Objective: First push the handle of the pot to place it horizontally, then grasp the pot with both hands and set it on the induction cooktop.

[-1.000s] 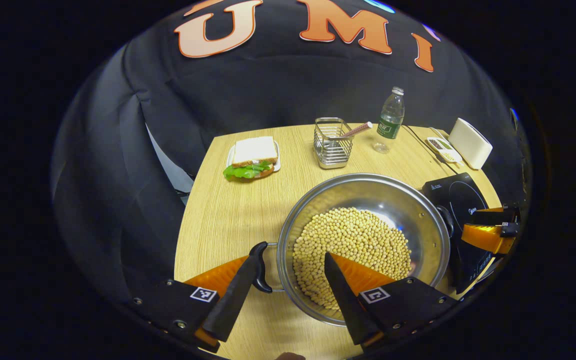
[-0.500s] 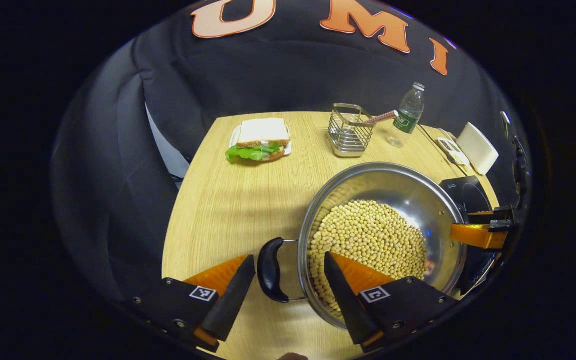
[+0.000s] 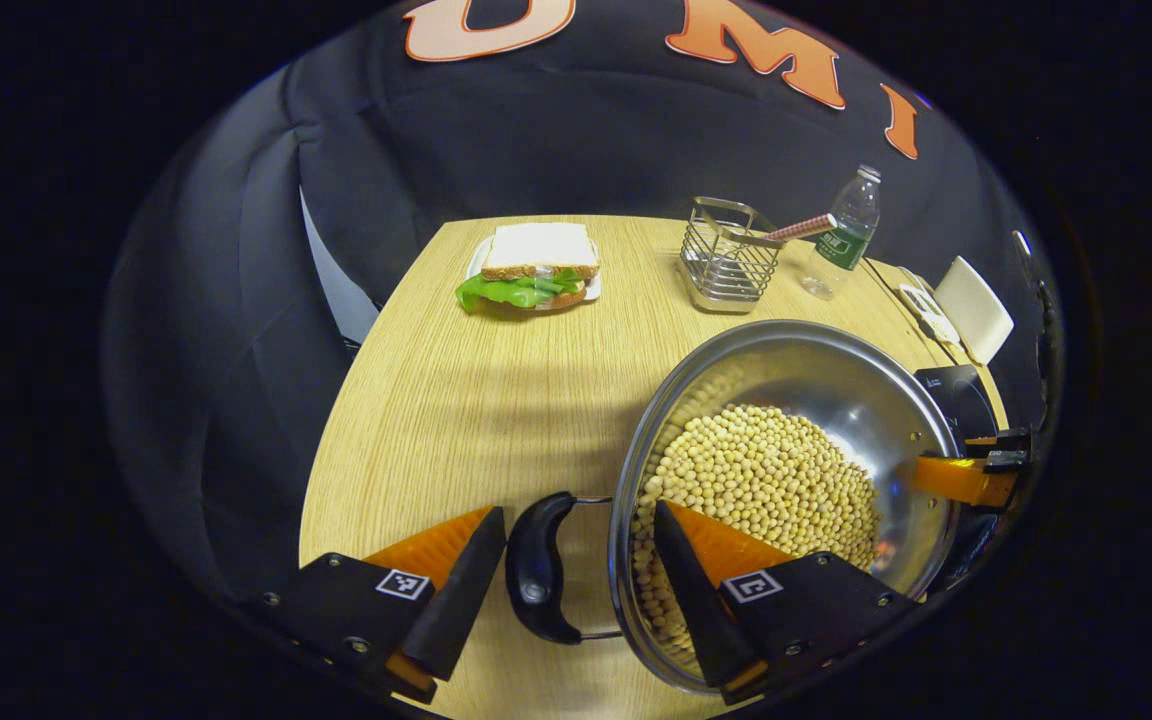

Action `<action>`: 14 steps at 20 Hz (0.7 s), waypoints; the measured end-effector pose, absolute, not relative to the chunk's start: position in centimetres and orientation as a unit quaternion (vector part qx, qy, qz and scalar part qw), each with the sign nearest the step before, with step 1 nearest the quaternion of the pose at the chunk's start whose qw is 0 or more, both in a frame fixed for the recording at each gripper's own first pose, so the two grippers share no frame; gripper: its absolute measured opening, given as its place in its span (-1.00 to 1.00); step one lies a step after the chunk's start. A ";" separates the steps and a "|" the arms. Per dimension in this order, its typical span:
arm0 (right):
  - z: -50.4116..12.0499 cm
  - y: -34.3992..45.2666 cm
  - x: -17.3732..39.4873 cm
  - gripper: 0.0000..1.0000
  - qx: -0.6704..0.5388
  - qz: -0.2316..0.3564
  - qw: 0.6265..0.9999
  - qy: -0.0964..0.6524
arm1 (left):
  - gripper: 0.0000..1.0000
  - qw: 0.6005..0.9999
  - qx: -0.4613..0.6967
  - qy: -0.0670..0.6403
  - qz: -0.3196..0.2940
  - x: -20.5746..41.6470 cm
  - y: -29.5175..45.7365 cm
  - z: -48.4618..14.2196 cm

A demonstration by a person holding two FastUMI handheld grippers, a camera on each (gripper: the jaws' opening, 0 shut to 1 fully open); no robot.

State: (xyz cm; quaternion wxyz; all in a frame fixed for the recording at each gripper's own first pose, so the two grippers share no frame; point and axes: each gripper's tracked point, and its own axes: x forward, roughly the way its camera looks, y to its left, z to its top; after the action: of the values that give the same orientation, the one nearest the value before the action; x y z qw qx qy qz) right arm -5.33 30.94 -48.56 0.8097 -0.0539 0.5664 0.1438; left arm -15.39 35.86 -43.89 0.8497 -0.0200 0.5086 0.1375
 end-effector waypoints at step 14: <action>-49.3 31.5 -5.6 -0.06 -0.024 0.128 0.806 0.578 | 0.37 0.862 -0.010 0.470 0.191 -14.7 36.2 -43.1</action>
State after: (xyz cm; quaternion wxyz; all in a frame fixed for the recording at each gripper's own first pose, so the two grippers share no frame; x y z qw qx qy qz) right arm -5.60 31.49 -49.28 0.8055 -0.0236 0.5780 0.1284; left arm -14.73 36.17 -43.08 0.8617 -0.0099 0.4700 0.1908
